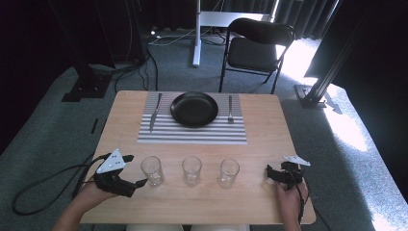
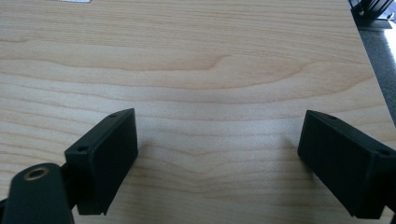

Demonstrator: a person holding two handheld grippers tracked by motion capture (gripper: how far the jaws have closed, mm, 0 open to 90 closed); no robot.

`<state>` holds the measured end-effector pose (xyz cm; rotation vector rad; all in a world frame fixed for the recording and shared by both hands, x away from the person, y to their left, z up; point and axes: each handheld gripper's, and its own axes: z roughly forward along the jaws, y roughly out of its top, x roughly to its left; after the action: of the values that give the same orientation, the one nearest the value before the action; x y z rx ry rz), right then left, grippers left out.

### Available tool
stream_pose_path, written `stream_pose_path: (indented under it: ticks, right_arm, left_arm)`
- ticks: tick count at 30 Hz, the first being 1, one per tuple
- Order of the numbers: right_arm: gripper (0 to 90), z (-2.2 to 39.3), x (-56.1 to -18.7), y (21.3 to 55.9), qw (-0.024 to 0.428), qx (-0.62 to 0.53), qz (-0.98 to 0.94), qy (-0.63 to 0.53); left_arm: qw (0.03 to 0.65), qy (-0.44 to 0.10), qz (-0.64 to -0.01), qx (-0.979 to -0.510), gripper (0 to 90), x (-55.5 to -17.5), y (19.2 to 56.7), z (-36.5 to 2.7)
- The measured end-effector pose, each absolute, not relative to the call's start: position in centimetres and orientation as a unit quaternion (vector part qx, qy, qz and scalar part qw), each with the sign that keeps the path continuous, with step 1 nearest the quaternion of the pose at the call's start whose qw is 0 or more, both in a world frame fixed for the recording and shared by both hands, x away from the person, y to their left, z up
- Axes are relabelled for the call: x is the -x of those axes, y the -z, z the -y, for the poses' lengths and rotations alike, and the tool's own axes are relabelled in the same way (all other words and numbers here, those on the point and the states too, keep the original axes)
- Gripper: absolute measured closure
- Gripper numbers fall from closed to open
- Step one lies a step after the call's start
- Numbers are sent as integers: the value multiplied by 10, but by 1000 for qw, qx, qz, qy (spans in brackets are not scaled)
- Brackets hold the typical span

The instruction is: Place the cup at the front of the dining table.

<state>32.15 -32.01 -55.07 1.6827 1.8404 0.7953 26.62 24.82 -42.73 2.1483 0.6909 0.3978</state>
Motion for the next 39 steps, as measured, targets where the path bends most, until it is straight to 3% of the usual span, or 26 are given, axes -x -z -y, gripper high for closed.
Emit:
stream_pose_path:
  ticks: [39]
  right_arm:
    - [116, 320, -322, 551, 259, -621, -679, -294]
  left_arm:
    - [400, -123, -213, -883, 53, -291, 422, -179]
